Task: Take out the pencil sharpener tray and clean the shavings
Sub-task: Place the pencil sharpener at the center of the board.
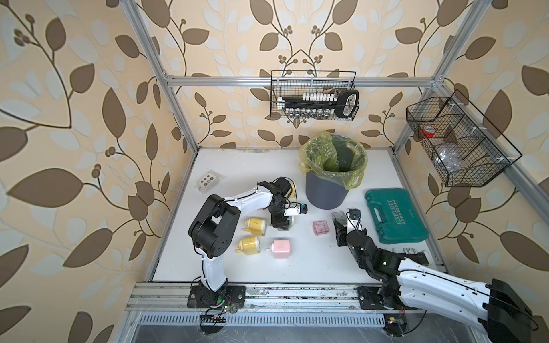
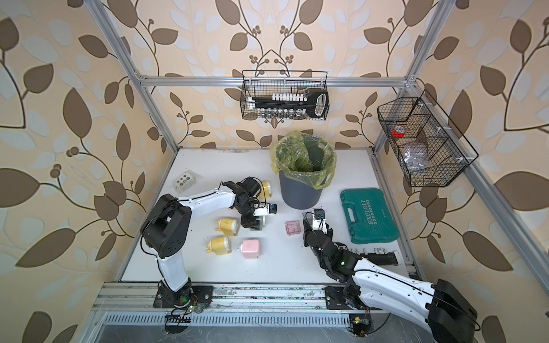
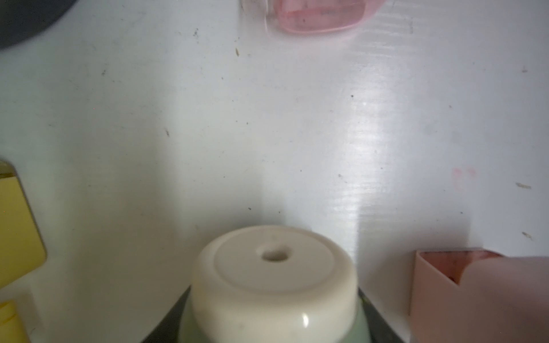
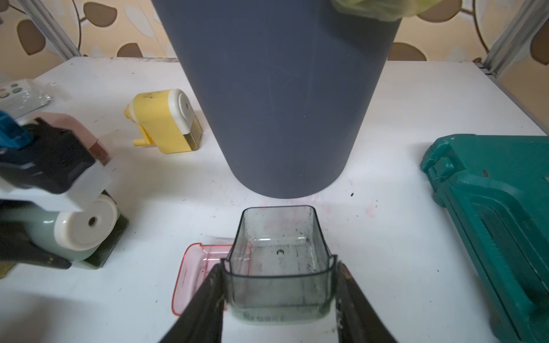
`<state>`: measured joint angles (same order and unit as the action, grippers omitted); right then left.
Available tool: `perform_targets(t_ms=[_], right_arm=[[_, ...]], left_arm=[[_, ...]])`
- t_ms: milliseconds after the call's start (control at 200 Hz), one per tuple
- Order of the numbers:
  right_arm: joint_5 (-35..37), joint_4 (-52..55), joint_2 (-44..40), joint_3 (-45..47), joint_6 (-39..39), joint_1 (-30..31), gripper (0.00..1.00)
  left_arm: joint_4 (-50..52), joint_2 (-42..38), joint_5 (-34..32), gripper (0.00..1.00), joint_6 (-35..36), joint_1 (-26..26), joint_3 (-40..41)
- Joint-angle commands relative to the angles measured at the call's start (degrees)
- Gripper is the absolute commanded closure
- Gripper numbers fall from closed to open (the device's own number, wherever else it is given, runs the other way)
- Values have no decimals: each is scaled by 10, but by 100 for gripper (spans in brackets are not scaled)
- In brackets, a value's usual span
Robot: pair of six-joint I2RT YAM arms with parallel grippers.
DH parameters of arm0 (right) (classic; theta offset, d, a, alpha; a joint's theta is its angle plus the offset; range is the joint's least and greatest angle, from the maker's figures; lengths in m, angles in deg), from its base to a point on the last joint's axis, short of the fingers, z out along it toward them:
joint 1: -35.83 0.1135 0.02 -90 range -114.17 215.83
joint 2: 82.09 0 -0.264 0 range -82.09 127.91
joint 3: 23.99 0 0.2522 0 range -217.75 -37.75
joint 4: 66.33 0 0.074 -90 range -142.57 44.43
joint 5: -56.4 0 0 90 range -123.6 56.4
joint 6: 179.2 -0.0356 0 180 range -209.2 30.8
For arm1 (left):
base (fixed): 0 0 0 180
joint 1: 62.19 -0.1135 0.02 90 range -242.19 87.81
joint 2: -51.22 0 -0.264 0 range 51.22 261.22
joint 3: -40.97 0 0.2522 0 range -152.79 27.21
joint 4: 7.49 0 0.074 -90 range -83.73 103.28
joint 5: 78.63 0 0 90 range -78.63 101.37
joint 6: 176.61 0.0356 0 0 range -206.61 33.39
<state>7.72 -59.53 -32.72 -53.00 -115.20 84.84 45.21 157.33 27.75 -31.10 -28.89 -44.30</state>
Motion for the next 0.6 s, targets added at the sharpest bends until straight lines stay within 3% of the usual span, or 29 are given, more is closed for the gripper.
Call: perform_targets(t_ms=[0, 80, 140, 150, 160, 175, 595], right_arm=[[-14, -33, 25, 14, -30, -39, 100], [-20, -46, 44, 22, -35, -50, 100], [-23, -56, 54, 27, -39, -53, 100], [-24, -58, 56, 29, -41, -53, 100], [-25, -59, 58, 29, -42, -54, 100], [-27, -61, 62, 31, -44, -55, 100], [-48, -78, 171, 7, -88, -60, 97]], left_arm=[[-15, 17, -14, 57, -4, -3, -8], [-16, 15, -14, 39, -4, -3, -4], [-16, 11, -13, 34, -3, -3, -3], [-16, 11, -14, 24, -3, -3, -2], [-16, 11, -14, 7, -3, -3, -2], [-17, 10, -13, 2, -3, -3, -2], [-53, -37, -35, 1, -8, -3, 21]])
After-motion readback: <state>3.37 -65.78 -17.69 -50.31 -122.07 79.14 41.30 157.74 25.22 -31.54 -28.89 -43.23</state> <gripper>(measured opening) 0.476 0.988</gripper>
